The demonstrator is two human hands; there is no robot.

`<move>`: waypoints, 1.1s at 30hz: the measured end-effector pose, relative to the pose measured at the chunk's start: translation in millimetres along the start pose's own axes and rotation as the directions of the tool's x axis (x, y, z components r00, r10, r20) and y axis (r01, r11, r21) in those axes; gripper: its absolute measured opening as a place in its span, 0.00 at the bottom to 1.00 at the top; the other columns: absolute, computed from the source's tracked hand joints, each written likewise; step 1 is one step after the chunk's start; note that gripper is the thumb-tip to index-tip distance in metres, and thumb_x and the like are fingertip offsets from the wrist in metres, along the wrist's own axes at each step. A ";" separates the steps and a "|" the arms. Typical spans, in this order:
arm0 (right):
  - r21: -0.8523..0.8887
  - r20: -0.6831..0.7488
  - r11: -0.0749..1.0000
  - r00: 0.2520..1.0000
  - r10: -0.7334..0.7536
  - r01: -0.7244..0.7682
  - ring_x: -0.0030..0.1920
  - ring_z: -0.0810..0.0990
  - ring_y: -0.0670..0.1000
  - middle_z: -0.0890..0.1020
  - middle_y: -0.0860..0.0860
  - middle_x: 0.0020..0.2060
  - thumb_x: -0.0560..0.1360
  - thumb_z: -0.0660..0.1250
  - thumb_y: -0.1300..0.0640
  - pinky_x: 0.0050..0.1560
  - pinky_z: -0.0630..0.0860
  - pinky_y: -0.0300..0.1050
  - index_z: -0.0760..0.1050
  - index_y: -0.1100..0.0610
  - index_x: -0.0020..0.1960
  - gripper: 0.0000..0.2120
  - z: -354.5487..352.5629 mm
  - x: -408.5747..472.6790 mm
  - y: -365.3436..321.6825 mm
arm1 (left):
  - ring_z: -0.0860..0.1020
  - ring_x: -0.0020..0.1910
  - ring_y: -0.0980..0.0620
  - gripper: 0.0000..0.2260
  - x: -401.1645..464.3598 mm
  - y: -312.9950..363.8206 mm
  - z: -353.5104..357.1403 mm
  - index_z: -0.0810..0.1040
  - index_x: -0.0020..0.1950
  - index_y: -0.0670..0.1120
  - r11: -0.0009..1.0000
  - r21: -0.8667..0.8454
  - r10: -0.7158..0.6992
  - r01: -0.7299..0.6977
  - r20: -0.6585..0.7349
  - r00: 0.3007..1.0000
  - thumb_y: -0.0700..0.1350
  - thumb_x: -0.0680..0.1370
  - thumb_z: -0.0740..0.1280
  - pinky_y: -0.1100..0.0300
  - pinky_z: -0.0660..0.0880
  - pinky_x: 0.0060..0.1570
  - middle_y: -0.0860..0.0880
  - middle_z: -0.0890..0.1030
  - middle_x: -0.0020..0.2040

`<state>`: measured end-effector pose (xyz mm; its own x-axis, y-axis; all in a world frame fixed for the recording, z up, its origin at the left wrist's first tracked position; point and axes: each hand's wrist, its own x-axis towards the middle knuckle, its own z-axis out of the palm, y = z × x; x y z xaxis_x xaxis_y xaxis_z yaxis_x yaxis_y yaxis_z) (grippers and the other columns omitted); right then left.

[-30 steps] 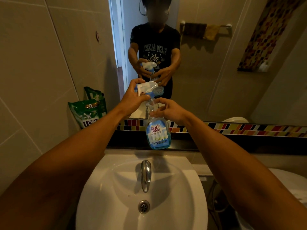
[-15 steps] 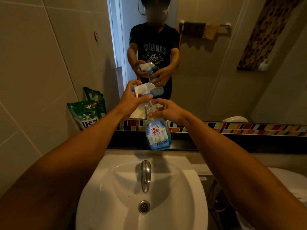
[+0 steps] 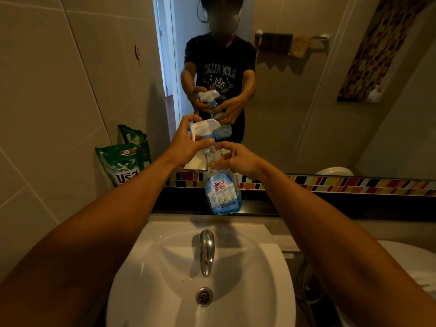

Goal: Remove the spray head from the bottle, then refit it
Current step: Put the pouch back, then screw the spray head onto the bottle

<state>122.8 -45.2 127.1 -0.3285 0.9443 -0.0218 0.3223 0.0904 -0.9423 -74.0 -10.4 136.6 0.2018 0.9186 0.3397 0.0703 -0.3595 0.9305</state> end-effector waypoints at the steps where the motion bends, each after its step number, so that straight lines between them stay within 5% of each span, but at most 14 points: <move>1: 0.005 -0.002 1.000 1.000 0.000 0.000 0.52 0.87 0.53 0.85 0.54 0.54 0.75 0.77 0.61 0.42 0.82 0.40 0.76 0.53 0.67 0.22 -0.3 -0.4 0.3 | 0.82 0.55 0.42 0.26 0.4 0.0 -0.2 0.70 0.59 0.61 1.000 0.012 -0.003 0.003 0.001 1.000 0.39 0.72 0.77 0.46 0.82 0.53 0.50 0.76 0.60; 7: -0.003 -0.009 1.000 1.000 -0.012 0.012 0.54 0.86 0.55 0.85 0.54 0.54 0.76 0.76 0.62 0.44 0.83 0.42 0.76 0.55 0.68 0.22 -0.5 -2.2 4.0 | 0.82 0.55 0.41 0.27 -0.8 -2.1 -2.7 0.70 0.64 0.59 0.999 0.032 -0.034 0.034 0.016 0.999 0.45 0.71 0.79 0.56 0.81 0.42 0.42 0.77 0.63; 11: -0.012 -0.002 1.000 1.000 -0.014 0.014 0.56 0.86 0.57 0.85 0.56 0.57 0.75 0.76 0.61 0.48 0.83 0.46 0.77 0.54 0.67 0.22 1.8 0.1 2.5 | 0.83 0.54 0.42 0.27 -2.6 -4.4 1.2 0.70 0.60 0.61 0.999 0.027 0.025 -0.024 -0.025 0.999 0.45 0.69 0.79 0.45 0.83 0.52 0.44 0.76 0.63; 18: -0.012 -0.024 1.000 1.000 -0.015 0.014 0.57 0.86 0.59 0.85 0.57 0.56 0.75 0.76 0.62 0.56 0.84 0.55 0.77 0.54 0.68 0.22 -0.2 1.9 9.3 | 0.81 0.57 0.44 0.25 -1.4 -2.5 1.5 0.69 0.63 0.57 0.997 0.072 0.019 -0.019 -0.003 1.000 0.40 0.74 0.76 0.51 0.83 0.51 0.48 0.76 0.61; 22: -0.022 -0.007 1.000 1.000 0.006 -0.006 0.55 0.86 0.56 0.85 0.55 0.56 0.76 0.76 0.61 0.51 0.84 0.47 0.73 0.55 0.72 0.26 2.3 1.3 1.3 | 0.81 0.58 0.41 0.24 -2.0 -1.0 5.1 0.69 0.59 0.59 0.998 0.020 0.053 -0.052 -0.074 0.996 0.47 0.71 0.78 0.53 0.82 0.49 0.44 0.76 0.62; 33: -0.032 0.014 0.999 1.000 0.014 -0.013 0.56 0.86 0.55 0.85 0.55 0.56 0.75 0.76 0.61 0.48 0.82 0.46 0.76 0.52 0.67 0.22 0.9 1.5 5.6 | 0.82 0.56 0.42 0.22 -1.1 -1.7 -1.1 0.72 0.58 0.57 0.999 -0.021 0.045 -0.045 -0.019 0.999 0.39 0.73 0.77 0.43 0.82 0.52 0.45 0.78 0.59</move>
<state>123.4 -43.5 121.5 -0.3366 0.9408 -0.0396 0.3549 0.0878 -0.9308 -75.5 -10.6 134.7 0.1863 0.9045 0.3836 0.0405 -0.3972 0.9168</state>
